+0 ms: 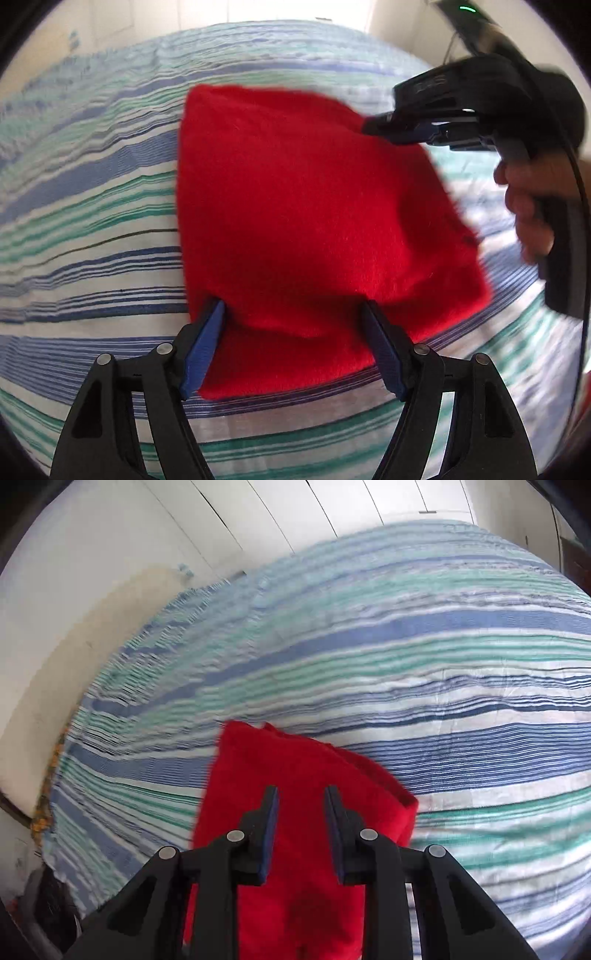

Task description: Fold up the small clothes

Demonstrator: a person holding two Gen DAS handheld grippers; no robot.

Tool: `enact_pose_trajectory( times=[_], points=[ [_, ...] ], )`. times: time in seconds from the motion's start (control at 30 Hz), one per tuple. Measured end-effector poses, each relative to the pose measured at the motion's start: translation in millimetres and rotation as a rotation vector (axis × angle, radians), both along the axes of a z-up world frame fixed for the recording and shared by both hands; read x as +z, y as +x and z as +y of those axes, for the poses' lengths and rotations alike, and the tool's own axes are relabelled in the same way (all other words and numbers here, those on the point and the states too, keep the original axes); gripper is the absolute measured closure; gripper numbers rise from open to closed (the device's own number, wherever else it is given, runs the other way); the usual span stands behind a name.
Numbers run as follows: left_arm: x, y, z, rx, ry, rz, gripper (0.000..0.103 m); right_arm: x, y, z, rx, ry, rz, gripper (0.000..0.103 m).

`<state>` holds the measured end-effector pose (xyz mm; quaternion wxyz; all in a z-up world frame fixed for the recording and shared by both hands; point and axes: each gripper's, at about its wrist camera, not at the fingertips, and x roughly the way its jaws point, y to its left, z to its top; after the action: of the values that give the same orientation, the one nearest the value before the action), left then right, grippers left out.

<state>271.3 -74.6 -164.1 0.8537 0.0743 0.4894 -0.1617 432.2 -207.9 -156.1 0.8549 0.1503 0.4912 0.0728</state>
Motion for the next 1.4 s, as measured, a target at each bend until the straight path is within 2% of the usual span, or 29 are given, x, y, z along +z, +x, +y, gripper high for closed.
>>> enact_pose_trajectory(
  times=[0.07, 0.1, 0.2, 0.27, 0.33, 0.4, 0.5, 0.53, 0.6, 0.67, 0.77, 0.8, 1.0, 1.07, 1.1, 1.2, 1.23, 1.3, 1.4],
  points=[
    [8.4, -10.9, -4.2, -0.040, 0.032, -0.038, 0.025, -35.4, 10.8, -2.5, -0.026, -0.029, 0.122, 0.083],
    [15.4, -15.3, -2.6, -0.055, 0.022, -0.033, 0.025, -37.2, 8.2, -7.8, -0.044, -0.018, 0.106, 0.090],
    [38.4, -29.0, 16.4, -0.044, -0.051, -0.039, 0.025, -3.3, -14.7, -11.4, -0.069, 0.035, -0.005, 0.086],
    [44.3, -35.8, 30.8, 0.001, -0.080, -0.046, 0.023, 26.1, -48.6, 1.3, 0.008, 0.057, -0.093, 0.086],
    [42.1, -33.2, 41.4, 0.049, -0.081, -0.023, 0.022, 36.8, -77.8, 18.4, 0.109, 0.105, -0.133, 0.086],
    [36.5, -28.8, 49.8, 0.091, -0.057, 0.007, 0.023, 21.6, -101.9, 37.0, 0.192, 0.116, -0.103, 0.085],
    [36.4, -25.7, 55.1, 0.129, 0.005, 0.009, 0.023, -29.3, -112.3, 50.6, 0.199, -0.017, 0.049, 0.085],
    [37.5, -23.5, 58.6, 0.136, 0.015, 0.002, 0.023, -34.7, -117.4, 46.4, 0.183, 0.003, 0.042, 0.085],
    [39.5, -23.5, 63.1, 0.148, 0.031, -0.006, 0.023, -27.1, -126.2, 40.2, 0.140, 0.044, 0.015, 0.084],
    [38.9, -20.2, 66.8, 0.162, 0.041, -0.001, 0.023, -18.4, -130.2, 36.9, 0.130, 0.043, 0.003, 0.079],
    [39.6, -17.3, 68.0, 0.170, 0.044, 0.001, 0.023, -11.0, -131.7, 36.0, 0.141, 0.047, -0.015, 0.056],
    [40.8, -17.7, 67.8, 0.169, 0.048, -0.001, 0.023, -7.9, -132.8, 36.6, 0.139, 0.037, -0.020, 0.052],
    [42.7, -16.2, 66.9, 0.166, 0.065, -0.007, 0.023, 2.7, -140.0, 22.0, 0.117, 0.047, -0.039, 0.050],
    [44.8, -12.4, 70.2, 0.177, 0.054, -0.002, 0.023, 9.0, -140.4, -2.6, 0.105, 0.048, -0.050, 0.047],
    [46.4, -9.0, 75.4, 0.190, 0.019, 0.011, 0.023, 11.5, -136.6, -9.6, 0.094, 0.051, -0.058, 0.043],
    [44.1, 9.9, 108.1, 0.262, -0.272, 0.113, 0.017, 15.4, -115.0, -37.3, 0.038, 0.095, -0.077, 0.021],
    [39.9, 17.3, 119.0, 0.299, -0.360, 0.143, 0.017, 14.8, -108.3, -44.9, 0.023, 0.112, -0.074, 0.020],
    [31.7, 28.8, 127.2, 0.325, -0.418, 0.178, 0.017, 5.0, -88.6, -62.2, -0.008, 0.178, -0.046, 0.020],
    [19.0, 42.6, 117.4, 0.269, -0.422, 0.226, 0.017, -18.0, -62.5, -80.4, -0.058, 0.292, 0.017, 0.020]
  ],
)
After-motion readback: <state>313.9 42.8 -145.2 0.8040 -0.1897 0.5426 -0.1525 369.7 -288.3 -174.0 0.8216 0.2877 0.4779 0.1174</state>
